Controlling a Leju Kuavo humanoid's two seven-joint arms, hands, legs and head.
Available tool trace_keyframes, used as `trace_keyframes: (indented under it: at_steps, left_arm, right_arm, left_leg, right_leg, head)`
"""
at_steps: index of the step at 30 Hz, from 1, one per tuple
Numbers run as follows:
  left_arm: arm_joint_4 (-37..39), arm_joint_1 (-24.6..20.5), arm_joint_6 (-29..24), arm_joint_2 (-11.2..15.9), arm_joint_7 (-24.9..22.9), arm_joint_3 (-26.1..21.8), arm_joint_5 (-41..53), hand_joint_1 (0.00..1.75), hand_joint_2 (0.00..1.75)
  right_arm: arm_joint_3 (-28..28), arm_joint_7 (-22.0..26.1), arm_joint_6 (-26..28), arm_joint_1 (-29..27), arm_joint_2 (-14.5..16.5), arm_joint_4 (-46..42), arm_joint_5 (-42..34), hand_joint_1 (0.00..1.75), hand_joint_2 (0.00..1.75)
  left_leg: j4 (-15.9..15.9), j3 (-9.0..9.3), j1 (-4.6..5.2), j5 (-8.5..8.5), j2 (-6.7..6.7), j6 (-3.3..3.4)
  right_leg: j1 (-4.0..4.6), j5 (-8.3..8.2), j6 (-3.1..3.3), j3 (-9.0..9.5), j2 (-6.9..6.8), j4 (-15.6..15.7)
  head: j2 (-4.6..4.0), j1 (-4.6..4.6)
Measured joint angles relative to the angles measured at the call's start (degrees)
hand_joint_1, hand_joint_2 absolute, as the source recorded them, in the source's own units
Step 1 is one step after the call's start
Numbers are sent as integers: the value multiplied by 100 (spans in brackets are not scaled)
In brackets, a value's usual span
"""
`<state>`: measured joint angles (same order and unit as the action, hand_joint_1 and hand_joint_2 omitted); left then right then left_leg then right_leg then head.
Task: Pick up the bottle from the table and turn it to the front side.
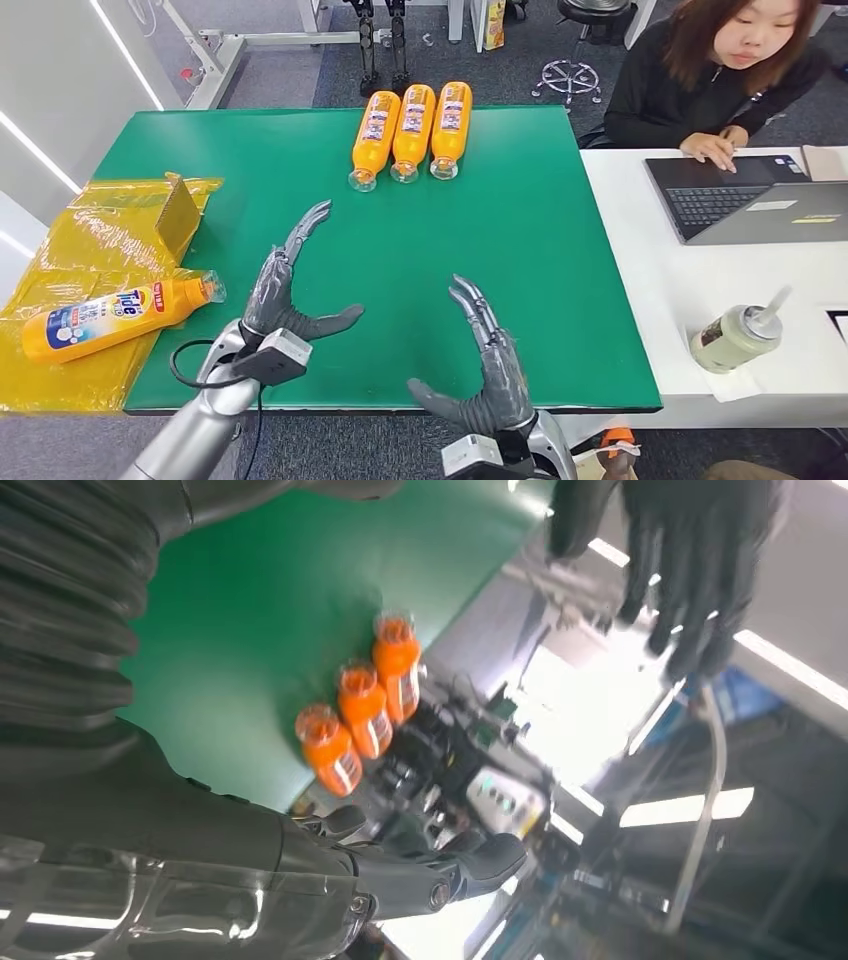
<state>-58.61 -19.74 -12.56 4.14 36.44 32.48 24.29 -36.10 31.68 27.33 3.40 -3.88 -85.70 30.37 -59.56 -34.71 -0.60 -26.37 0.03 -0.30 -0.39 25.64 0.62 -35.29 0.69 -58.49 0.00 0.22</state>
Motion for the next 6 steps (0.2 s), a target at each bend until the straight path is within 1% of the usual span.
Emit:
trace_keyframes:
  at_steps: [4,6]
  left_arm:
    - [-394,336,-445,-451,322,-112,-628,0,175]
    - [-572,449,-643,-586,358,-116,-932,0,175]
  right_arm:
    - [223,401,722,-167,56,-26,-477,0,175]
    - [283,546,949,-248,89,-55,-583,0,175]
  left_leg:
    - [-1,-1,0,-1,-2,2]
    - [-1,-2,-1,-2,-2,2]
  right_leg:
    - [0,0,0,0,-4,1]
    - [0,0,0,0,-5,1]
  head:
    - [0,0]
    - [0,0]
